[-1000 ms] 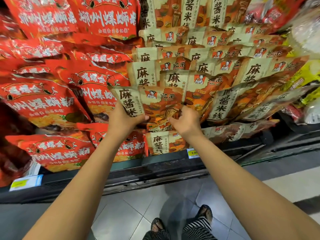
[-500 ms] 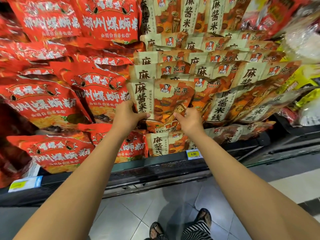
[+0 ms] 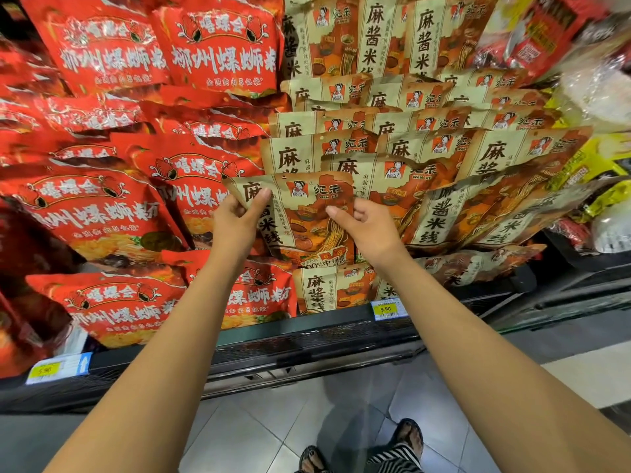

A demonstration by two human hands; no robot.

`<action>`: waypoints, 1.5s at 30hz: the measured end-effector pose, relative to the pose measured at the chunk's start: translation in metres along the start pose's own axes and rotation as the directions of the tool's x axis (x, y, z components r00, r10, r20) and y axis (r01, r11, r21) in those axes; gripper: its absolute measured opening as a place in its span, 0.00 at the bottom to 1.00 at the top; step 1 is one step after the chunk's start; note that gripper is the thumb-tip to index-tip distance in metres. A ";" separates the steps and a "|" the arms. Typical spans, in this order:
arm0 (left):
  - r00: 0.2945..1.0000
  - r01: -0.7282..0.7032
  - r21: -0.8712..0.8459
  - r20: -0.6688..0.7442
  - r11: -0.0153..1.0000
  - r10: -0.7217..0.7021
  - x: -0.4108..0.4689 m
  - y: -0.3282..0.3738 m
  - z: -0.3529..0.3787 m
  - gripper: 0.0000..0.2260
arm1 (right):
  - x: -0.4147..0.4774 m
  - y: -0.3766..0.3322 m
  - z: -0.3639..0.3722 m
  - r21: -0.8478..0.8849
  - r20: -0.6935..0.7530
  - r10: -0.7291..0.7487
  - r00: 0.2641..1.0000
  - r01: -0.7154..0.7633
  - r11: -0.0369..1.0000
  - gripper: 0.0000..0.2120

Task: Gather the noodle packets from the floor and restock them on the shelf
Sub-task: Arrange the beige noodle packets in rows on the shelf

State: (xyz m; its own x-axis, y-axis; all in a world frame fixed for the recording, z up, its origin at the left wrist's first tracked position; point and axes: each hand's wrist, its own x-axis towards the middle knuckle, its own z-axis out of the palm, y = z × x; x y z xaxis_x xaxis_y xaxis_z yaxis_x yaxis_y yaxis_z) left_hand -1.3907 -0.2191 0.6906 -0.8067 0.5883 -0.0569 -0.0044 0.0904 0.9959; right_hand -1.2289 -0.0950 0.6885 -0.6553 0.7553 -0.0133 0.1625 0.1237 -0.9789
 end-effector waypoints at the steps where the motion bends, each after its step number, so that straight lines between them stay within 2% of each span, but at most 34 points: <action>1: 1.000 0.013 -0.021 0.011 1.000 -0.013 0.001 0.001 0.002 0.05 | 0.000 -0.001 0.000 0.003 -0.021 -0.002 1.000 0.002 1.000 0.17; 4: 0.999 0.022 -0.051 0.031 0.998 -0.020 0.003 0.006 0.010 0.06 | 0.004 -0.003 -0.004 0.110 -0.093 0.018 0.995 -0.007 0.994 0.32; 7: 0.998 0.025 -0.081 0.056 0.996 -0.020 0.006 0.015 0.022 0.06 | 0.008 0.007 -0.013 0.198 -0.128 0.013 0.992 0.013 0.980 0.33; 9: 0.997 0.028 -0.083 0.078 0.996 -0.021 0.003 0.016 0.031 0.06 | 0.005 0.007 -0.018 0.219 -0.142 0.036 0.989 -0.004 0.976 0.38; 10: 0.996 0.027 -0.086 0.087 0.996 -0.020 0.001 0.014 0.034 0.05 | 0.001 0.003 -0.019 0.224 -0.151 0.039 0.988 -0.004 0.975 0.34; 12: 0.994 0.016 -0.069 0.105 0.998 -0.009 -0.004 0.007 0.035 0.04 | -0.005 -0.001 -0.020 0.210 -0.157 0.072 0.985 -0.038 0.977 0.15; 13: 0.993 0.002 -0.035 0.115 0.999 0.002 -0.005 0.003 0.034 0.05 | -0.006 -0.002 -0.021 0.197 -0.158 0.079 0.984 -0.048 0.979 0.10; 14: 0.992 -0.019 0.007 0.127 1.000 0.018 -0.006 0.001 0.033 0.08 | -0.007 -0.002 -0.023 0.183 -0.160 0.086 0.983 -0.056 0.981 0.10; 16: 0.989 -0.049 0.070 0.140 0.996 0.039 -0.006 -0.003 0.028 0.14 | -0.007 -0.002 -0.026 0.140 -0.144 0.077 0.987 -0.057 0.988 0.17; 17: 0.990 -0.052 0.090 0.135 0.995 0.039 -0.007 -0.003 0.026 0.17 | -0.007 -0.002 -0.027 0.129 -0.131 0.072 0.989 -0.055 0.990 0.15; 19: 0.993 -0.057 0.124 0.114 0.991 0.042 -0.007 -0.002 0.023 0.20 | -0.011 -0.004 -0.028 0.146 -0.099 0.049 0.994 -0.035 0.989 0.04; 20: 0.993 -0.057 0.130 0.107 0.990 0.043 -0.007 -0.001 0.021 0.21 | -0.013 -0.005 -0.027 0.141 -0.080 0.036 0.996 -0.025 0.990 0.04; 26: 0.991 -0.076 0.198 0.121 0.977 0.053 -0.013 -0.003 0.013 0.23 | -0.025 0.002 -0.017 0.086 -0.049 -0.008 0.999 0.012 0.996 0.06; 29: 0.985 -0.108 0.226 0.155 0.968 0.073 -0.015 -0.002 0.014 0.16 | -0.025 0.006 -0.018 0.000 -0.097 -0.010 0.995 0.010 1.000 0.01; 32: 0.978 -0.178 0.271 0.154 0.946 0.140 -0.013 0.007 0.025 0.14 | -0.022 0.008 -0.026 0.006 -0.208 0.008 0.978 -0.007 1.000 0.18; 36: 0.966 -0.260 0.301 0.087 0.918 0.245 -0.010 0.009 0.045 0.14 | -0.019 0.011 -0.035 0.043 -0.284 0.032 0.958 -0.020 0.999 0.18; 39: 0.956 -0.286 0.270 0.020 0.919 0.292 -0.006 0.011 0.049 0.12 | -0.008 0.010 -0.036 0.023 -0.298 -0.013 0.955 0.021 1.000 0.27; 41: 0.953 -0.285 0.242 -0.032 0.927 0.302 -0.001 0.015 0.049 0.10 | 0.001 0.001 -0.036 -0.045 -0.280 -0.017 0.960 0.005 0.999 0.20; 43: 0.953 -0.276 0.188 -0.075 0.942 0.294 0.003 0.018 0.053 0.09 | 0.006 -0.006 -0.033 -0.070 -0.189 0.030 0.982 -0.044 0.997 0.14; 45: 0.955 -0.264 0.150 -0.098 0.953 0.280 0.007 0.017 0.057 0.09 | 0.007 -0.001 -0.026 -0.149 -0.078 0.137 0.988 -0.147 0.978 0.25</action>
State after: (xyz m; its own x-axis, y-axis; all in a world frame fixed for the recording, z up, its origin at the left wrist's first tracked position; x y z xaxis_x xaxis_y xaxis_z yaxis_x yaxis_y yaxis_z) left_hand -1.3626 -0.1678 0.7035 -0.8295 0.5081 0.2318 0.2977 0.0510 0.9533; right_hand -1.2147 -0.0736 0.6950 -0.5671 0.8132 -0.1309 0.3649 0.1055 -0.9250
